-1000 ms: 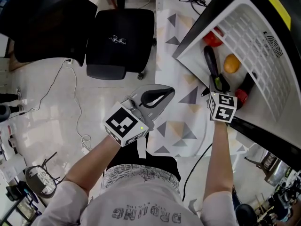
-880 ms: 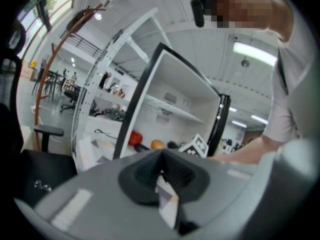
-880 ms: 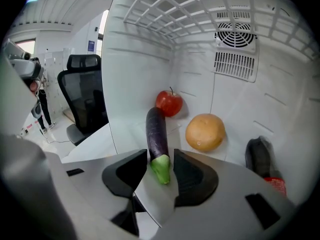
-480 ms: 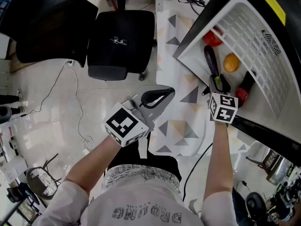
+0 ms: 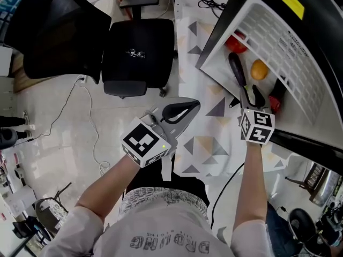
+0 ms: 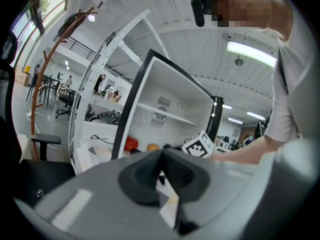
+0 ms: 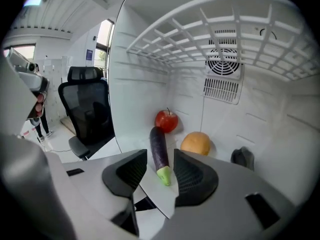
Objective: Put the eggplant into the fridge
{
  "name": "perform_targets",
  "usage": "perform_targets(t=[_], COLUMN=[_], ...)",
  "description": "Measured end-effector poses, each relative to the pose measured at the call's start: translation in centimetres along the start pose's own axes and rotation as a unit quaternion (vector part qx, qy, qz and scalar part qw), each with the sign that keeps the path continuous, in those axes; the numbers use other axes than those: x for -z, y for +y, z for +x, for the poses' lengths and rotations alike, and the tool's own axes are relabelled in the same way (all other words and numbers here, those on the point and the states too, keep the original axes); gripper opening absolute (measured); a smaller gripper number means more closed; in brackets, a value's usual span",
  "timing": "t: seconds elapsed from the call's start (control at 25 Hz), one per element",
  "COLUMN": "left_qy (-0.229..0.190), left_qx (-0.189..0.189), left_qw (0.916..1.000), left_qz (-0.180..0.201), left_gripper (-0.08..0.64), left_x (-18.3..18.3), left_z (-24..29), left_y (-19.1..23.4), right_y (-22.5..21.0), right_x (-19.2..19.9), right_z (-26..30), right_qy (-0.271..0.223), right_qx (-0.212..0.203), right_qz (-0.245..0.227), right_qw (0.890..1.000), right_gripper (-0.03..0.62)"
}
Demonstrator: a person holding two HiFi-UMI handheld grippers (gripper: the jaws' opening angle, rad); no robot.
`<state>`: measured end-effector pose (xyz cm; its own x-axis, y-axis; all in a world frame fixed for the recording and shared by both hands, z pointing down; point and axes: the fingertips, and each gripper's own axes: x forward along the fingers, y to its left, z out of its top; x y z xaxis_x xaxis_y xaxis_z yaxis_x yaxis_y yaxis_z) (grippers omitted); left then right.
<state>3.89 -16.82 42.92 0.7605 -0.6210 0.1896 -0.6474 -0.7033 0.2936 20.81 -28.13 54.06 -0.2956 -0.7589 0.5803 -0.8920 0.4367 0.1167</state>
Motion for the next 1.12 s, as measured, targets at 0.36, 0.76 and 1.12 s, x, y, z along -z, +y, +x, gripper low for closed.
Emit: perform_targets(t=[0.36, 0.76, 1.12], left_qy=[-0.003, -0.007, -0.009], left_qx=[0.021, 0.042, 0.060], left_qw=[0.9996, 0.9981, 0.9963], left_qz=[0.021, 0.045, 0.060], left_gripper=[0.008, 0.008, 0.008], left_x=[-2.0, -4.0, -5.2], left_z=[-0.8, -2.6, -4.4], left_y=[-1.2, -2.3, -3.4], right_y=[1.1, 3.4, 5.9], right_x=[-2.8, -5.4, -7.5], right_z=[-4.4, -9.5, -13.2], right_qy=[-0.041, -0.083, -0.114], right_qx=[0.010, 0.015, 0.012], right_qz=[0.017, 0.037, 0.047], right_qw=[0.999, 0.996, 0.992], right_gripper=[0.127, 0.081, 0.040])
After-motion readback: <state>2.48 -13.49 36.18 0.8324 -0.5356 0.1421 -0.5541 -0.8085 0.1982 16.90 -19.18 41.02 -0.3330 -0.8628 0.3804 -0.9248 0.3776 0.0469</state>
